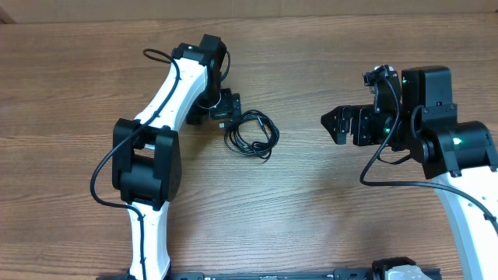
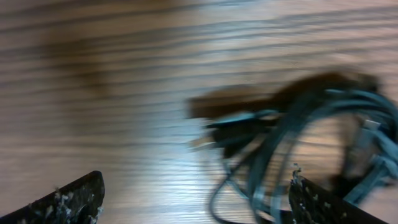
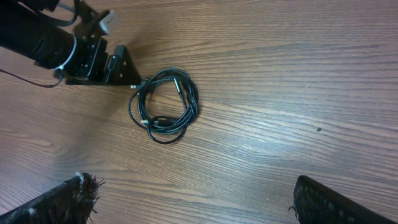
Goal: Untangle cables
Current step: 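Reach the left gripper down to the cable bundle and grasp it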
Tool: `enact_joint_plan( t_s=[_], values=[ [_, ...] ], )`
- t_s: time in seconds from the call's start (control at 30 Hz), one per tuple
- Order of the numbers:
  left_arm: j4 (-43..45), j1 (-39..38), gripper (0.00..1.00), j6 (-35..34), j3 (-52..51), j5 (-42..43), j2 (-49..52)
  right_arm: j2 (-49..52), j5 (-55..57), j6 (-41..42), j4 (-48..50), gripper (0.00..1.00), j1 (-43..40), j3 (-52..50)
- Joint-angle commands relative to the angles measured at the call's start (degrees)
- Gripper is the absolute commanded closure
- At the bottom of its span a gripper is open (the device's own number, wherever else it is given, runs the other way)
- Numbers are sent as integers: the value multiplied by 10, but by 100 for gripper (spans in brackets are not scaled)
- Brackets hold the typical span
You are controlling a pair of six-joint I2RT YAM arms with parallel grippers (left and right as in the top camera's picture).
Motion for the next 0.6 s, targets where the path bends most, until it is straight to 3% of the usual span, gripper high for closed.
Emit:
enact_joint_plan(
  t_s=[0.0, 0.57],
  values=[
    [2, -12, 6, 50, 14, 74, -1, -2, -2, 2, 1, 0, 1, 12],
    [13, -51, 12, 35, 12, 1, 4, -2, 10, 2, -12, 0, 1, 11]
  ],
)
